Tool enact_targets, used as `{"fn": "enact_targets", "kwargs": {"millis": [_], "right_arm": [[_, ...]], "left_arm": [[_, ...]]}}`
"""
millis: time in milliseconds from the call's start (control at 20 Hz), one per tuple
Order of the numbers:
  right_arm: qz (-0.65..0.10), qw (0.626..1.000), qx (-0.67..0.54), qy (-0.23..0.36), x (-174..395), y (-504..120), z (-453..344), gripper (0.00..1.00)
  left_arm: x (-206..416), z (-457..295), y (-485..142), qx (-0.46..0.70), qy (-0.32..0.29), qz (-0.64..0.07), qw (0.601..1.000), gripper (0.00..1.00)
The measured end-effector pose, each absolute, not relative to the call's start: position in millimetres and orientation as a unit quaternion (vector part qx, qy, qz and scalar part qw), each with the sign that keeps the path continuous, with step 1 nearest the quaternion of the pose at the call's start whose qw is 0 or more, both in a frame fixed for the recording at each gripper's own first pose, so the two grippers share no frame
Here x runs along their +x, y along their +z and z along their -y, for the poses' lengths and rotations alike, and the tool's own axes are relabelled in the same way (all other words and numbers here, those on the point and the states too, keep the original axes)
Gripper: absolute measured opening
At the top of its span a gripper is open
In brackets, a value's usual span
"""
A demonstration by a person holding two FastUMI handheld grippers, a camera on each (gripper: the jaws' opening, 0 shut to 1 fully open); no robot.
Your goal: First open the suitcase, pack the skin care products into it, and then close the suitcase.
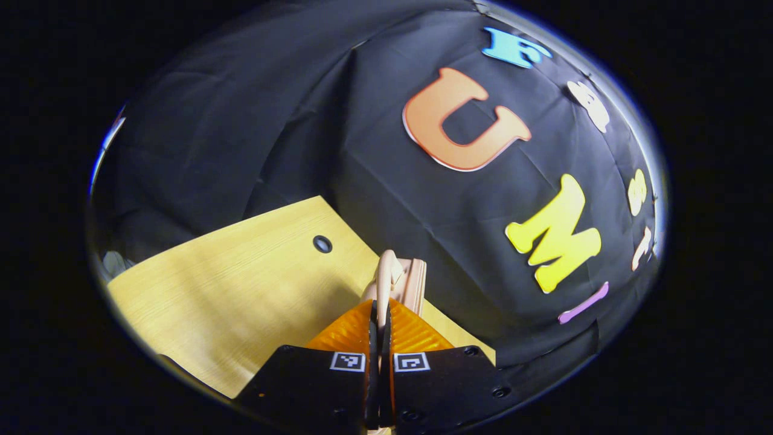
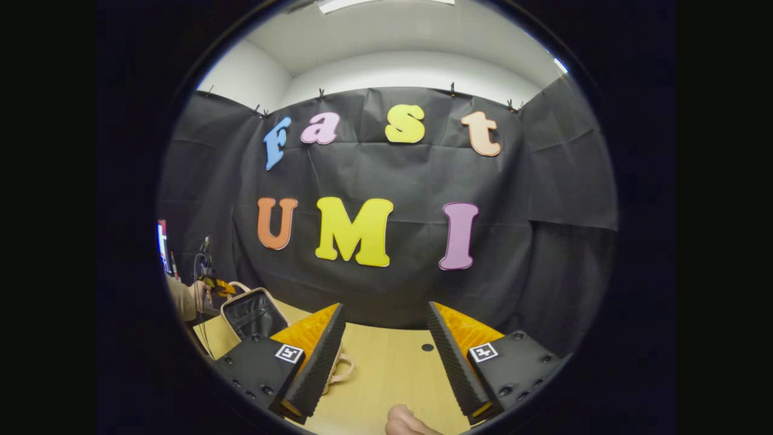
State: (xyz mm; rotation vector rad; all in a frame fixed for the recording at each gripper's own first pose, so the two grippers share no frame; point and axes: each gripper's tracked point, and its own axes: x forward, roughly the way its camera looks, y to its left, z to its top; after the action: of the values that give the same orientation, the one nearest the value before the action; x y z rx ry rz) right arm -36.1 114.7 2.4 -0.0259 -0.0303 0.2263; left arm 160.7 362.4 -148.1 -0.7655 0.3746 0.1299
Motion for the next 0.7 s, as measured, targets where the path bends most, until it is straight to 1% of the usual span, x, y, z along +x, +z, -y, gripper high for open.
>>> {"fn": "enact_targets", "kwargs": {"millis": [200,400,700], "right_arm": [[0.018,0.992,-0.011,0.128,-39.8,4.7,-101.2,0.81],[0.012,0.990,-0.014,0.140,-35.0,-0.5,-95.0,0.81],[-0.004,0.988,-0.011,0.155,-28.3,-9.9,-89.3,0.81]], "left_arm": [[160.2,-324.7,-118.6,-0.329,0.040,-0.176,0.927,0.04],[167.4,-272.8,-90.1,-0.321,0.008,-0.162,0.933,0.04],[193.0,-214.2,-75.8,-0.275,-0.024,-0.169,0.946,0.04]]}}
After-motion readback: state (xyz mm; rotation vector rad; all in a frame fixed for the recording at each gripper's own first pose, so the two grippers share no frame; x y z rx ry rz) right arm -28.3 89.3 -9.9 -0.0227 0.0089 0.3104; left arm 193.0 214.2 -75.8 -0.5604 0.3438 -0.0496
